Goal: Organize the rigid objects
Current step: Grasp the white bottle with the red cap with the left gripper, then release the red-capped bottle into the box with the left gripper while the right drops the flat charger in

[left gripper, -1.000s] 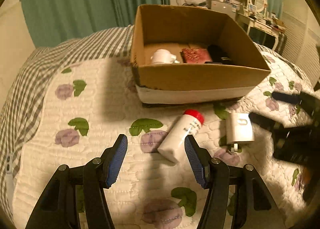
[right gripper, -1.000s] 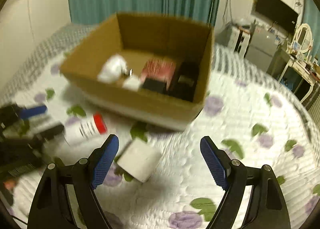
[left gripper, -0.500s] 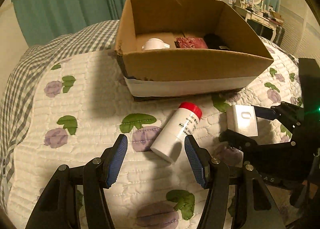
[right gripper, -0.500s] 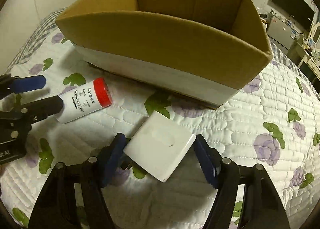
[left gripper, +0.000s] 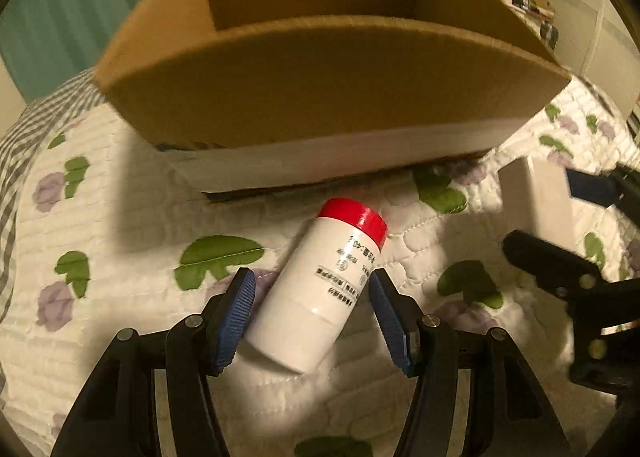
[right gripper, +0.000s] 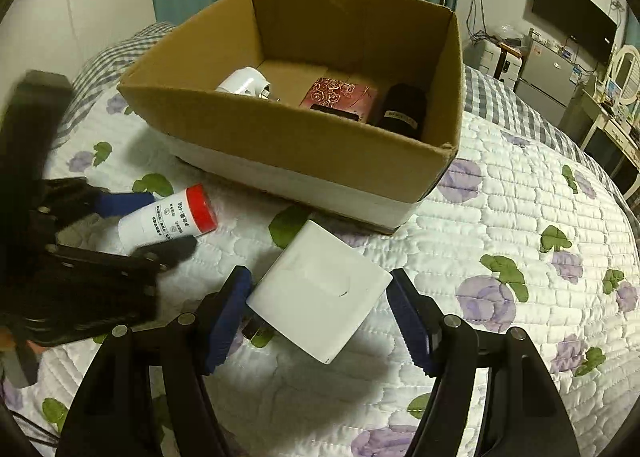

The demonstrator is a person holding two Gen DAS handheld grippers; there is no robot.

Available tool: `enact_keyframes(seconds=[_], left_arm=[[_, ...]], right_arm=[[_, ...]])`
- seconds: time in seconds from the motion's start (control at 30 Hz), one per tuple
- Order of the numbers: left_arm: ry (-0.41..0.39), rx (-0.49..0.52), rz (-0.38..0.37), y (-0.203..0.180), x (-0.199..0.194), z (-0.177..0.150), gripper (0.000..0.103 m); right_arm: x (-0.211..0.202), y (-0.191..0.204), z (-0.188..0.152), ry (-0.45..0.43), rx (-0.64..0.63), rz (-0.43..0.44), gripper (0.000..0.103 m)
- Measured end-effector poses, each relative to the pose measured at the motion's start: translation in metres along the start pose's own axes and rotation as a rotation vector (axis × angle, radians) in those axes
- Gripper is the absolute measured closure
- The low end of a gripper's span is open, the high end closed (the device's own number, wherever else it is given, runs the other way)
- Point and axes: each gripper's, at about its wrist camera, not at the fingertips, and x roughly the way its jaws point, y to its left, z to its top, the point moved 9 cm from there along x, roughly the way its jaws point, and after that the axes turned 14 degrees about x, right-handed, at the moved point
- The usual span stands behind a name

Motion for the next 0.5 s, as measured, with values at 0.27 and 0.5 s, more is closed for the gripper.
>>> enact_keyframes(seconds=[0.27,0.5], left_arm=[[-0.033,0.023,0.039,-0.006,-0.016,-0.004,0.060],[-0.128,-0.053,0.016,-0.007,-0.067,-0.004,0.066]], right_arm=[[-0.005,-0.001,0.003,-0.017,0.013,0.004,0.033],[-0.036,0.002,0.019,-0.080,0.005,0.016,0.033]])
